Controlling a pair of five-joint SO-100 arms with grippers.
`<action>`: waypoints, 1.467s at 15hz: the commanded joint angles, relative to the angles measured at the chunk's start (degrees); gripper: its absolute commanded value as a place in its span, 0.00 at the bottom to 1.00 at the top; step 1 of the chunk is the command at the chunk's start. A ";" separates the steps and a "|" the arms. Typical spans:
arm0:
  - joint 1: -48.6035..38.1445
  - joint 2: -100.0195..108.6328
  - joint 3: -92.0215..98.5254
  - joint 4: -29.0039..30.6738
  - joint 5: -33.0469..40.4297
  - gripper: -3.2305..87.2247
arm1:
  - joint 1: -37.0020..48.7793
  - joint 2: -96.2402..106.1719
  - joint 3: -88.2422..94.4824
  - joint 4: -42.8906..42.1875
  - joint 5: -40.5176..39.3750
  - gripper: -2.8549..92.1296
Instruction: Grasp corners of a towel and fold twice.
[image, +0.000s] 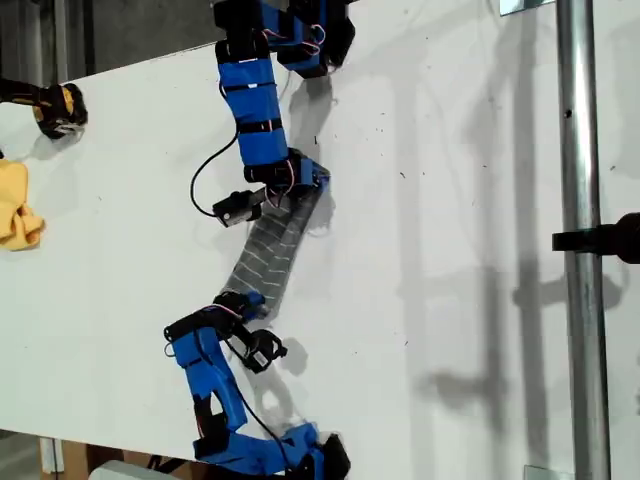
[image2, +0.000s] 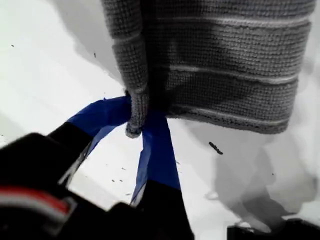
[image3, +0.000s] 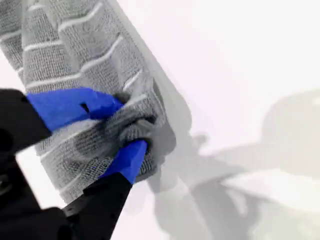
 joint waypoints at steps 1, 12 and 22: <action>-2.46 4.57 -2.29 4.57 -1.58 0.41 | 1.05 7.56 -6.68 7.38 0.53 0.37; 6.33 73.65 51.15 -10.11 -12.57 0.23 | -4.48 67.41 24.96 17.40 27.95 0.35; 26.72 144.32 108.02 -24.70 -32.17 0.02 | -23.55 75.59 46.05 4.04 52.21 0.37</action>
